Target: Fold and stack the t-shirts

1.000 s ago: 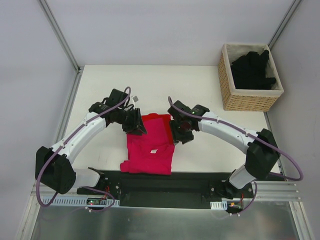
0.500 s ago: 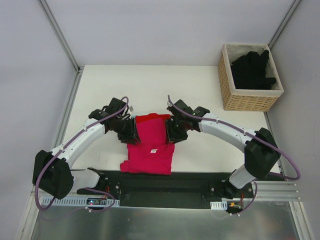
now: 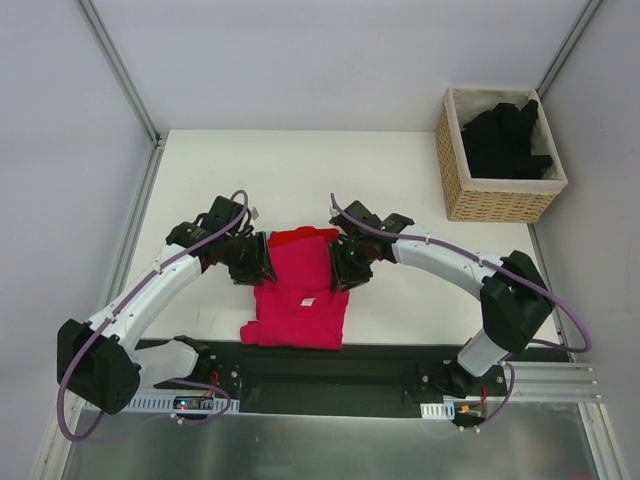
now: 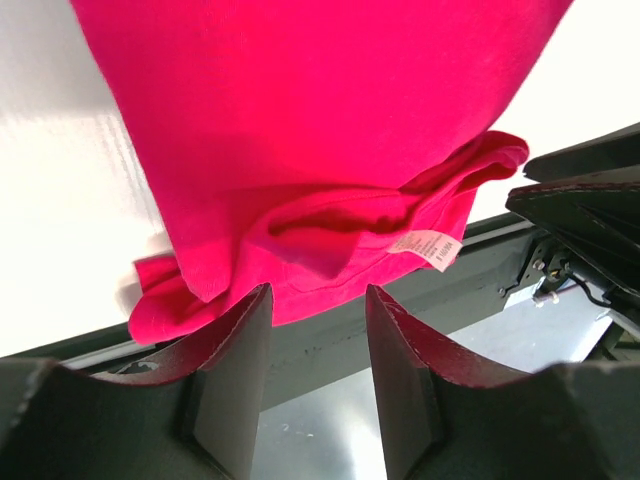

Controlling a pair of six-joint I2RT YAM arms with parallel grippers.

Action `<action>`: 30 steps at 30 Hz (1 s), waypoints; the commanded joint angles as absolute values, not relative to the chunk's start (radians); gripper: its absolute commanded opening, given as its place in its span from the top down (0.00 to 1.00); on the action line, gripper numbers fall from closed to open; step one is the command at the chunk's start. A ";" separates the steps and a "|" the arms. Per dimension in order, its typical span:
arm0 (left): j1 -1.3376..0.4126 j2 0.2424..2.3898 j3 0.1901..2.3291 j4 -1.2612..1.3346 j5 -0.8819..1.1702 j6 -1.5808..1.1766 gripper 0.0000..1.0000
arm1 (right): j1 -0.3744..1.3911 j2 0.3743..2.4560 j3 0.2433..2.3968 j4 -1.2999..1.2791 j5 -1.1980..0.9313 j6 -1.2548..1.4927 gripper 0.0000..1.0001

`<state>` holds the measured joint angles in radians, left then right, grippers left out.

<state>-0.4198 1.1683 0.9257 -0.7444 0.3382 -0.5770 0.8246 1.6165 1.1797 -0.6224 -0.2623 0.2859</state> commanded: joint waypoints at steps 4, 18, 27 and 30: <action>-0.426 1.157 0.940 -0.778 0.308 -0.591 0.59 | 0.839 1.637 1.229 -0.675 -0.281 0.247 0.70; -0.426 1.170 0.900 -0.759 0.341 -0.574 0.60 | 0.876 1.704 1.287 -0.726 -0.281 0.215 0.74; -0.426 1.200 0.861 -0.698 0.328 -0.551 0.58 | 0.893 1.724 1.310 -0.723 -0.285 0.210 0.80; -0.426 1.232 0.862 -0.669 0.310 -0.528 0.55 | 0.893 1.726 1.313 -0.727 -0.284 0.209 0.82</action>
